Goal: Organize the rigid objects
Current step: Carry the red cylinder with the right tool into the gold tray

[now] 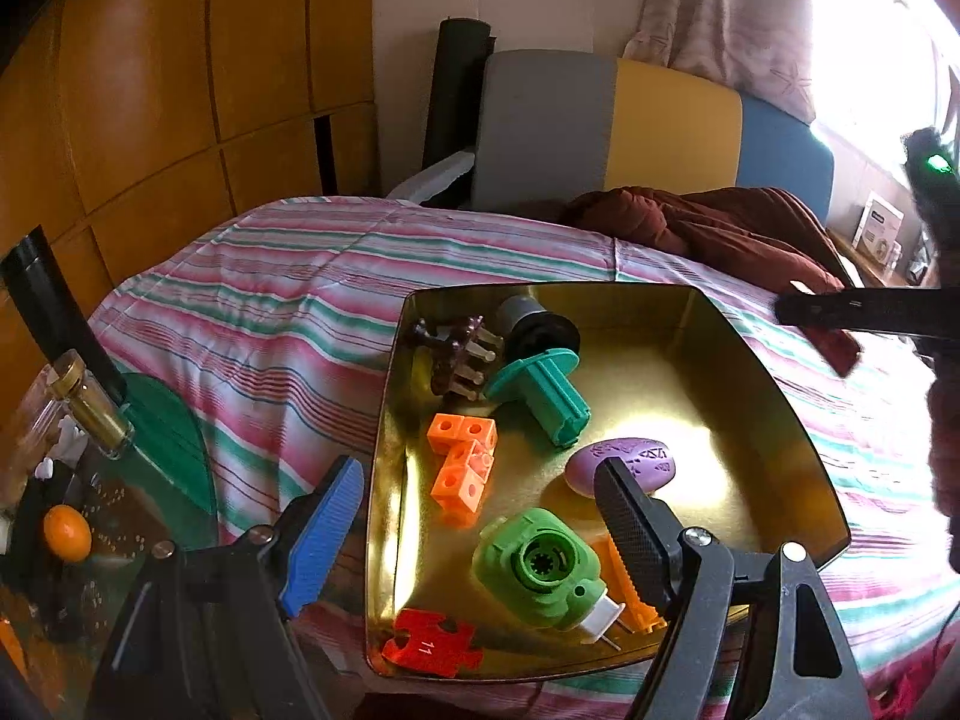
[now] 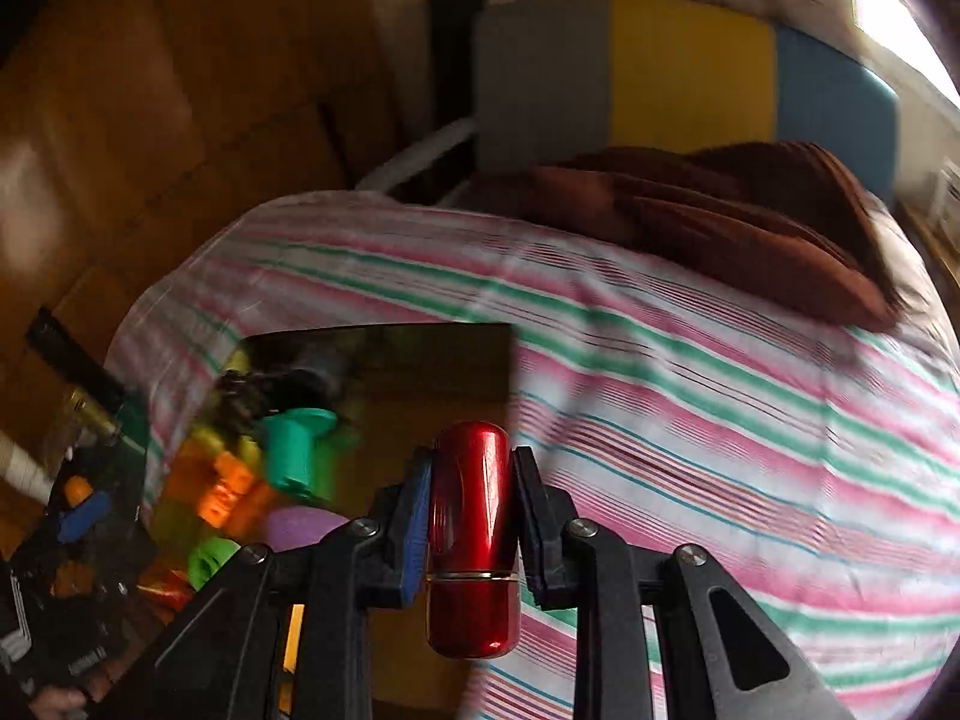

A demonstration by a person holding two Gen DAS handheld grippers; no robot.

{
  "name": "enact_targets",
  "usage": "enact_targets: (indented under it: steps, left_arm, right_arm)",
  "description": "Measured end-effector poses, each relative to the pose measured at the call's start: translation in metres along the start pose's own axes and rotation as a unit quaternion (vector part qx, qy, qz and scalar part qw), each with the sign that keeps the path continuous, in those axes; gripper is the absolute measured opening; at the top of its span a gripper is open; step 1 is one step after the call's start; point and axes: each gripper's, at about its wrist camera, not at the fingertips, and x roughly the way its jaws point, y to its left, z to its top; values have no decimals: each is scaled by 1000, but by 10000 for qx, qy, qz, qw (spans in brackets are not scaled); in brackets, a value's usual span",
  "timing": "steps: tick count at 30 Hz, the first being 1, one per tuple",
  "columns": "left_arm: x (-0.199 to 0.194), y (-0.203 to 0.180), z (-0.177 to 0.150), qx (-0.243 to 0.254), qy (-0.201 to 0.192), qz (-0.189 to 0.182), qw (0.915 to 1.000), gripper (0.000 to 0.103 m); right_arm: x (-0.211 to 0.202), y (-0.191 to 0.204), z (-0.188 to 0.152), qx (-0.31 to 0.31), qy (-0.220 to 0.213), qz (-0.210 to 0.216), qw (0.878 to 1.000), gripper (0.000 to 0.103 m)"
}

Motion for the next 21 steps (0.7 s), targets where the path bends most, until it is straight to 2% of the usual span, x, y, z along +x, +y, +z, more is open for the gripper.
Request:
enact_targets:
  steps: [5,11,21]
  left_arm:
    - [3,3,-2,-23,33,11,10000,80]
    - [9,7,-3,-70,90,27,9999,80]
    - [17,16,-4,-207,188,69,9996,80]
  right_arm:
    - [35,33,7,-242,299,94,9992,25]
    - [72,46,4,-300,618,51,9976,25]
    - [95,51,-1,-258,808,53,9964,25]
